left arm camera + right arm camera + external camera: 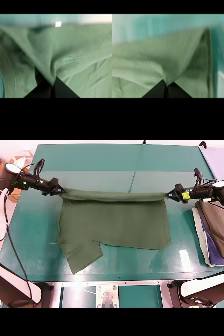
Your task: Fold the shirts.
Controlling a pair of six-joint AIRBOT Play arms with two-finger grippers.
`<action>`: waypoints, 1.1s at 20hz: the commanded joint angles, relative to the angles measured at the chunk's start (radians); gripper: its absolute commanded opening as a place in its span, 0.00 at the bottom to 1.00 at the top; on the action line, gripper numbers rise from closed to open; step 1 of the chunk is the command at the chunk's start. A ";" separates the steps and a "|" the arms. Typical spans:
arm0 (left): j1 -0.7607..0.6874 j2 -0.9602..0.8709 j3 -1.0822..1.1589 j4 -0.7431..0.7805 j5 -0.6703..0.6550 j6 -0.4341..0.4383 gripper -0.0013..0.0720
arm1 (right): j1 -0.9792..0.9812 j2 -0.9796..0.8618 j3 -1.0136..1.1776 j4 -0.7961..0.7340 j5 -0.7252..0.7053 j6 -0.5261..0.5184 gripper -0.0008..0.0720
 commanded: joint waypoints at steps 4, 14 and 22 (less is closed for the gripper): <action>-0.001 -0.002 0.001 0.113 -0.094 -0.044 0.05 | -0.002 -0.002 0.000 -0.207 0.094 0.035 0.03; -0.021 -0.002 -0.086 0.127 -0.076 -0.043 0.05 | 0.003 -0.002 -0.065 -0.220 0.057 0.035 0.03; -0.024 -0.002 -0.098 0.171 -0.079 -0.069 0.05 | 0.038 -0.003 -0.068 -0.234 0.031 0.036 0.03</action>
